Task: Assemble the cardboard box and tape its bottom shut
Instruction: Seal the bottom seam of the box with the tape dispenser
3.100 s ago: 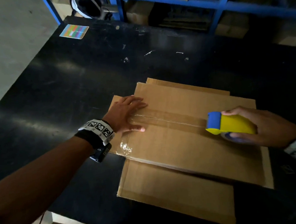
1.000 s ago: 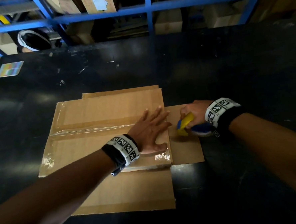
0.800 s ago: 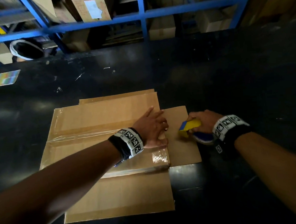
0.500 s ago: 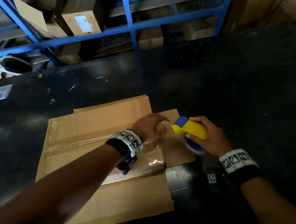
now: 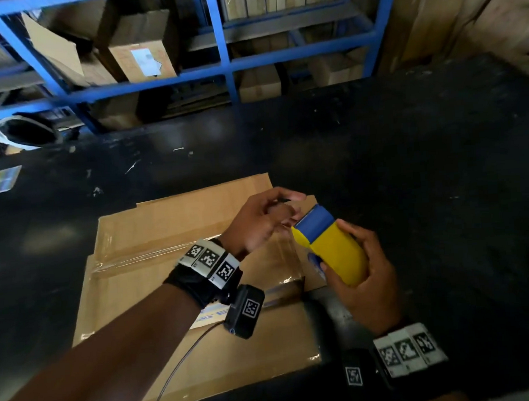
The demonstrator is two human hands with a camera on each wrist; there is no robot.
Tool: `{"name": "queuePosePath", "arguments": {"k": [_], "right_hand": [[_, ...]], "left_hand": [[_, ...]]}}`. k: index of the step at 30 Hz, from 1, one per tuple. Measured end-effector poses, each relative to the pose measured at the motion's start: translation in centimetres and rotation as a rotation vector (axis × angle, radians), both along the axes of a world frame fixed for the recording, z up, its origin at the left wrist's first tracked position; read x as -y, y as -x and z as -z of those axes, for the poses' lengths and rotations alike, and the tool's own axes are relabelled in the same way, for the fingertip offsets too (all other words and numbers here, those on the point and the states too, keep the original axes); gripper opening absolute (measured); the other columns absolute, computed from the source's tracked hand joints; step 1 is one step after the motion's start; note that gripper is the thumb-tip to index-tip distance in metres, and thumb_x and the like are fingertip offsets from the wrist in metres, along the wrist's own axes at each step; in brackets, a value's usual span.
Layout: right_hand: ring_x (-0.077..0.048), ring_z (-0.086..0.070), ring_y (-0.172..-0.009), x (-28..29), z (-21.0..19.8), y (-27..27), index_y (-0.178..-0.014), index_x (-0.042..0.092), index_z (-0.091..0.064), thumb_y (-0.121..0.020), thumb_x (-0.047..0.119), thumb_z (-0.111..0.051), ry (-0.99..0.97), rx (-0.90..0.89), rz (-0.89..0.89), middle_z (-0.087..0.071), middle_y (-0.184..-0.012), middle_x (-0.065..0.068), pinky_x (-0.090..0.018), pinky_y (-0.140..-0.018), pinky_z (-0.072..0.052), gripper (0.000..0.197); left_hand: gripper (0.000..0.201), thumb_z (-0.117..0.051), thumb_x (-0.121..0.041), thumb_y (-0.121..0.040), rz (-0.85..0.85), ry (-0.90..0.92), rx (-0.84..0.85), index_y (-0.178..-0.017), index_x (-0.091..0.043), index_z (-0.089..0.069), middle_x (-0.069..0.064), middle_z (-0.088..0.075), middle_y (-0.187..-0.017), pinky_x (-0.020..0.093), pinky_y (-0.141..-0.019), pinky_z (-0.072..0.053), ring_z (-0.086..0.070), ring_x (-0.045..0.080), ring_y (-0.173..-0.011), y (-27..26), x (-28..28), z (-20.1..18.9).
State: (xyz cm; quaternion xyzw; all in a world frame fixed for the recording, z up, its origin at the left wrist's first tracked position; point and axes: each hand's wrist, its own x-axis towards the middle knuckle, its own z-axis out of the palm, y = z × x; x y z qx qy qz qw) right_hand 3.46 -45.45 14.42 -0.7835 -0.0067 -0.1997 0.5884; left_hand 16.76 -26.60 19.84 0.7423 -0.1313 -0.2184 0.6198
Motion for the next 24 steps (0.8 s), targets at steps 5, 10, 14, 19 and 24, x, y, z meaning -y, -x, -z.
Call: {"name": "queuePosePath", "arguments": {"k": [5, 10, 14, 19, 24], "right_hand": [[-0.002, -0.059, -0.120, -2.1, -0.1, 1.0, -0.139, 0.027, -0.049, -0.074, 0.039, -0.078, 0.071, 0.050, 0.002, -0.050, -0.136, 0.033, -0.030, -0.093, -0.055, 0.071], [0.001, -0.057, -0.120, -4.3, 0.3, 1.5, -0.140, 0.024, -0.047, -0.073, 0.024, -0.089, 0.097, 0.052, 0.061, -0.046, -0.136, 0.036, -0.031, -0.092, -0.056, 0.079], [-0.004, -0.058, -0.121, -6.3, 0.3, 1.5, -0.140, 0.026, -0.047, -0.069, 0.017, -0.093, 0.112, 0.068, 0.113, -0.048, -0.137, 0.033, -0.040, -0.090, -0.057, 0.085], [-0.002, -0.059, -0.118, -7.9, 0.0, 0.8, -0.141, 0.027, -0.045, -0.069, 0.017, -0.092, 0.100, 0.076, 0.124, -0.048, -0.136, 0.031, -0.031, -0.086, -0.057, 0.086], [0.006, -0.055, -0.120, -9.6, -0.3, -1.0, -0.141, 0.027, -0.050, -0.071, 0.027, -0.091, 0.143, 0.016, 0.181, -0.048, -0.135, 0.034, -0.016, -0.092, -0.048, 0.082]], "left_hand": [[0.029, -0.059, 0.003, -0.097, -0.013, 0.076, -0.079, -0.122, -0.008, -0.066, 0.003, -0.076, -0.089, 0.030, -0.076, -0.059, -0.072, 0.013, -0.082, 0.9, -2.1, -0.2], [0.027, -0.062, 0.002, -0.096, -0.031, 0.094, -0.115, -0.117, -0.014, -0.067, 0.004, -0.078, -0.092, 0.032, -0.081, -0.057, -0.073, 0.014, -0.085, 1.0, -3.9, -0.7], [0.028, -0.071, 0.001, -0.090, -0.044, 0.106, -0.159, -0.113, -0.016, -0.069, 0.020, -0.075, -0.103, 0.055, -0.100, -0.053, -0.068, 0.032, -0.098, 0.6, -5.1, -0.9], [0.038, -0.074, 0.001, -0.087, 0.033, 0.052, -0.155, -0.121, -0.014, -0.067, 0.005, -0.080, -0.089, 0.046, -0.091, -0.058, -0.074, 0.022, -0.091, -0.9, -6.6, -1.0], [0.038, -0.072, 0.009, -0.085, 0.020, -0.041, -0.076, -0.117, -0.012, -0.067, 0.010, -0.080, -0.086, 0.029, -0.076, -0.058, -0.075, 0.017, -0.083, -3.7, -7.0, -0.7]]}}
